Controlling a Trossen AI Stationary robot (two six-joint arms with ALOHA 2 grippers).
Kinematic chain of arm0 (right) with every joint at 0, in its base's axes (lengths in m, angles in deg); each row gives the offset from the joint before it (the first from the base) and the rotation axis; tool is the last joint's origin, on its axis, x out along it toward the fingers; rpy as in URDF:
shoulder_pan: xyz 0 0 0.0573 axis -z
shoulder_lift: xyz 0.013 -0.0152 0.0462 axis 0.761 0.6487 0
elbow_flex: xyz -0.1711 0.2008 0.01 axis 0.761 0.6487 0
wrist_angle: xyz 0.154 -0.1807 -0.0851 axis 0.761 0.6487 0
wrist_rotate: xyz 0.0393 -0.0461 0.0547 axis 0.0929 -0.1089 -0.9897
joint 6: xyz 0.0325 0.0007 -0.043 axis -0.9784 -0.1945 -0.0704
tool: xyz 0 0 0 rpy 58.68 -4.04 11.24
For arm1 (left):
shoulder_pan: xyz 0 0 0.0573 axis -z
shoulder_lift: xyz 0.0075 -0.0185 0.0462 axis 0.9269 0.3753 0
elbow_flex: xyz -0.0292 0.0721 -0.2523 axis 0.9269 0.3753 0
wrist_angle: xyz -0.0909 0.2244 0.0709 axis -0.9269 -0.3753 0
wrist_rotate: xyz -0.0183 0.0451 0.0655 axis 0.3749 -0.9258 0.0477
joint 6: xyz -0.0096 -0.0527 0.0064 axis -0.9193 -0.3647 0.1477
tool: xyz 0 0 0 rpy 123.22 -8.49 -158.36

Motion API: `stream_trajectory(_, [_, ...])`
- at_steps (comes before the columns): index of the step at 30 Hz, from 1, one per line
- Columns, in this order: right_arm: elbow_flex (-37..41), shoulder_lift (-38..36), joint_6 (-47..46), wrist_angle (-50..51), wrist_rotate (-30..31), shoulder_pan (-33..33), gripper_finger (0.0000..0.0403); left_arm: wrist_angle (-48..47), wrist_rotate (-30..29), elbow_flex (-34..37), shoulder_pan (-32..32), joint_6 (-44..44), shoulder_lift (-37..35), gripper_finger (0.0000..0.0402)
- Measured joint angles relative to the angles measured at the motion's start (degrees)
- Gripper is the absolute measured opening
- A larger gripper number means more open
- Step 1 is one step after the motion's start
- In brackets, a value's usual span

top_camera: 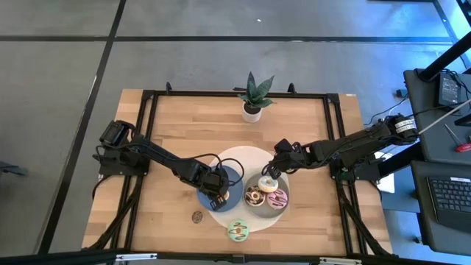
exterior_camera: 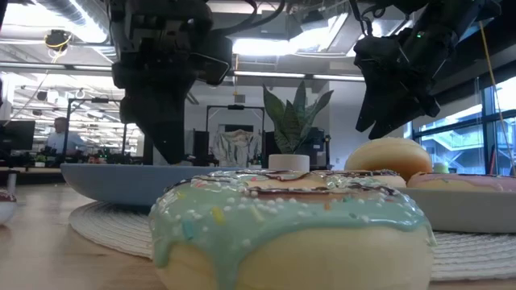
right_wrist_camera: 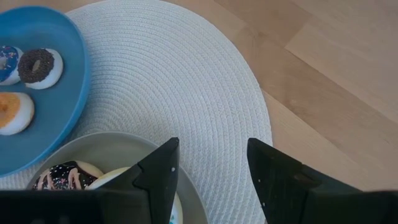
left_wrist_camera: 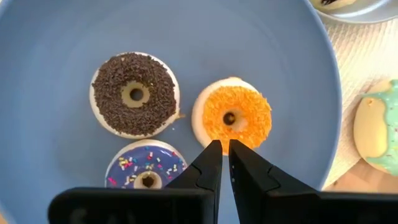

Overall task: Pick & Place donuts
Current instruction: Put the small yellow donut on the blue plate

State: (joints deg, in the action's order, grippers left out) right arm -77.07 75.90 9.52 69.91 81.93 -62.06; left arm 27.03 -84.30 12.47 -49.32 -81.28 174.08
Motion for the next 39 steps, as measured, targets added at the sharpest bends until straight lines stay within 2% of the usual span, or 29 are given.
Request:
stream_trajectory(4, [0.0, 0.0, 0.0, 0.0, 0.0, 0.0, 0.0191, 0.0, 1.3, 0.0, 0.0, -0.4, 0.0, 0.0027])
stream_trajectory(9, [0.0, 0.0, 0.0, 0.0, 0.0, 0.0, 0.0191, 2.4, -0.9, 0.0, -0.4, -2.9, 0.0, 0.0028])
stream_trajectory(16, [0.0, 0.0, 0.0, 0.0, 0.0, 0.0, 0.0191, 14.9, -6.3, 0.0, -0.3, 6.2, 0.2, 0.0022])
stream_trajectory(19, [0.0, 0.0, 0.0, 0.0, 0.0, 0.0, 0.0191, 16.0, -4.3, 0.0, -0.5, 8.9, 1.1, 0.0023])
stream_trajectory(29, [0.0, 0.0, -0.2, 0.0, -0.2, 0.0, 0.0191, 18.4, 0.8, 0.0, -1.2, 8.1, 4.3, 0.0026])
stream_trajectory(39, [0.0, 0.0, -0.2, 0.0, -0.4, 0.0, 0.0191, 17.0, 1.2, 0.0, -1.5, 8.1, 4.3, 0.0026])
